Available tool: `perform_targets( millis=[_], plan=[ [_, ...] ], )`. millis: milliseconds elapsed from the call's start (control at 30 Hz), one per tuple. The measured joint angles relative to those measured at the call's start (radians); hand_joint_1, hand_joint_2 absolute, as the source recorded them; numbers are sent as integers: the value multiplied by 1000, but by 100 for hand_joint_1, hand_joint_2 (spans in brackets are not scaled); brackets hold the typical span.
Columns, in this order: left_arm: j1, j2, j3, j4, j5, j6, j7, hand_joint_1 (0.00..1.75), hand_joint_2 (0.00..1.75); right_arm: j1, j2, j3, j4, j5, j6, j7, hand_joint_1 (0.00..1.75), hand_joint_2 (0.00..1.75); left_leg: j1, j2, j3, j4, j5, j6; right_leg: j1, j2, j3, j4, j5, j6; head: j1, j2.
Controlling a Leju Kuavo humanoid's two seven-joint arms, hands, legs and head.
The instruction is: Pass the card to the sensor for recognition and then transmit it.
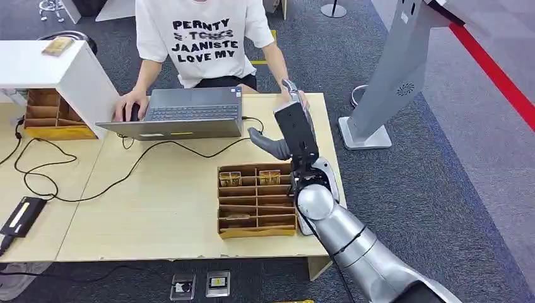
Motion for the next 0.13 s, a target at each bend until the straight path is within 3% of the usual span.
perform_targets(
  millis=[133],
  plan=[
    [1, 0, 0, 0, 7, 3, 0, 0, 0, 59, -34, -3, -70, -18, -18, 0, 0, 175, 0, 0, 0, 0, 0, 0, 0, 0, 0, 0, 0, 0, 0, 0]
  ],
)
